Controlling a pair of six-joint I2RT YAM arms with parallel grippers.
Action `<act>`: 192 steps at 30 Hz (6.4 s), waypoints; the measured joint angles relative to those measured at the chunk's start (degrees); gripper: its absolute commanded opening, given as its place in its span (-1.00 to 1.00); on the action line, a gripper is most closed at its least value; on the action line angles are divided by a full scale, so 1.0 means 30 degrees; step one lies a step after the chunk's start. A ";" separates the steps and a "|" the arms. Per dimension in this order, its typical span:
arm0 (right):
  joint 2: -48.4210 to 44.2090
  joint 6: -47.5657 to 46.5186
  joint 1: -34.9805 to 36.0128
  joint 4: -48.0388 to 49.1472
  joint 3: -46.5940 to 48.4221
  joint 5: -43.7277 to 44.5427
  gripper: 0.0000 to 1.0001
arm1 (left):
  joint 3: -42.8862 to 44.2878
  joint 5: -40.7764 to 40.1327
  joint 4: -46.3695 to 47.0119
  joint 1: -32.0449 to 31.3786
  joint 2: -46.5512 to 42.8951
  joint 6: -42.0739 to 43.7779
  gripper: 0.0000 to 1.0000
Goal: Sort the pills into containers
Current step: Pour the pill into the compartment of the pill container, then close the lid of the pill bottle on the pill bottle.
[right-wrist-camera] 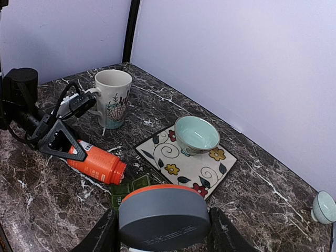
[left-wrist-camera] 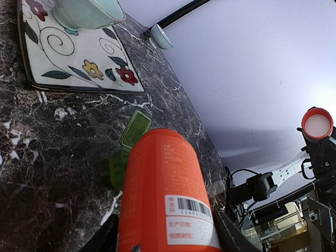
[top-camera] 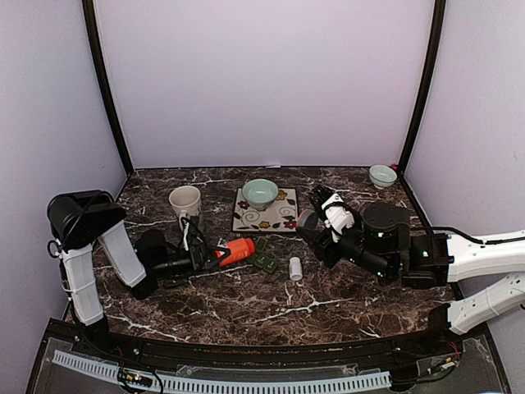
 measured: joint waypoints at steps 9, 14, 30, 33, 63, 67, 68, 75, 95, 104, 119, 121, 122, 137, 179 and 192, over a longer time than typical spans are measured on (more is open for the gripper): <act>0.0007 0.0022 0.0000 -0.0007 0.0000 -0.0007 -0.63 | 0.0255 -0.0255 -0.1676 -0.0007 -0.0780 0.0721 -1.00; 0.0007 0.0087 0.0000 -0.0007 0.0000 -0.0007 -0.63 | 0.0350 -0.0364 -0.2922 -0.0153 -0.0918 0.1107 -1.00; 0.0007 0.0393 0.0000 -0.0015 0.0000 -0.0066 -0.62 | 0.0765 -0.0576 -0.5253 -0.0481 -0.2069 0.2208 -1.00; 0.0007 0.0423 0.0000 -0.0015 0.0000 -0.0087 -0.62 | 0.0765 -0.0656 -0.5574 -0.0517 -0.2295 0.2346 -1.00; 0.0189 0.0648 0.0000 -0.0087 0.0022 -0.0379 -0.62 | 0.1013 -0.1530 -0.9056 -0.1384 -0.4546 0.3912 -1.00; 0.0189 0.0729 0.0000 -0.0168 0.0117 -0.0423 -0.62 | 0.1013 -0.1661 -0.9238 -0.1384 -0.4561 0.3934 -1.00; 0.0189 0.0736 0.0000 -0.0175 0.0131 -0.0430 -0.62 | 0.1013 -0.1683 -0.9260 -0.1384 -0.4561 0.3934 -1.00; 0.0189 0.0772 0.0000 -0.0189 0.0182 -0.0444 -0.62 | 0.0998 -0.1792 -0.9143 -0.1384 -0.4561 0.3920 -1.00; 0.0204 0.0896 -0.0007 -0.0313 0.0437 -0.1290 -0.63 | 0.0291 0.0452 -0.3359 -0.0954 -0.3293 0.1333 -1.00; 0.0029 0.1362 -0.0007 -0.1086 0.1749 -0.2739 -0.63 | 0.2098 0.2798 -0.4051 -0.0954 -0.5100 0.0707 -1.00; -0.0736 0.2579 -0.0007 -0.3016 0.4204 -0.5311 -0.64 | 0.4488 0.6834 -0.3883 -0.0954 -0.6696 -0.1916 -1.00; -0.0736 0.2645 -0.0007 -0.3373 0.4590 -0.5603 -0.64 | 0.4838 0.7373 -0.3701 -0.0954 -0.6768 -0.2412 -1.00; -0.0736 0.2674 -0.0007 -0.3606 0.4816 -0.5763 -0.64 | 0.5013 0.7650 -0.3585 -0.0954 -0.6856 -0.2703 -1.00; -0.0095 0.2936 -0.0007 -0.7431 0.7890 -0.8160 -0.63 | 0.6273 1.0469 -0.1843 -0.0947 -0.7941 -0.5814 -1.00; 0.2368 0.3279 -0.0007 -0.9442 1.0032 -1.1577 -0.59 | 0.6761 1.2939 0.0780 -0.0954 -0.7963 -0.9100 -1.00; 0.2652 0.3279 -0.0007 -0.9282 1.0331 -1.1650 -0.59 | 0.6761 1.2954 0.0794 -0.0947 -0.7963 -0.9107 -1.00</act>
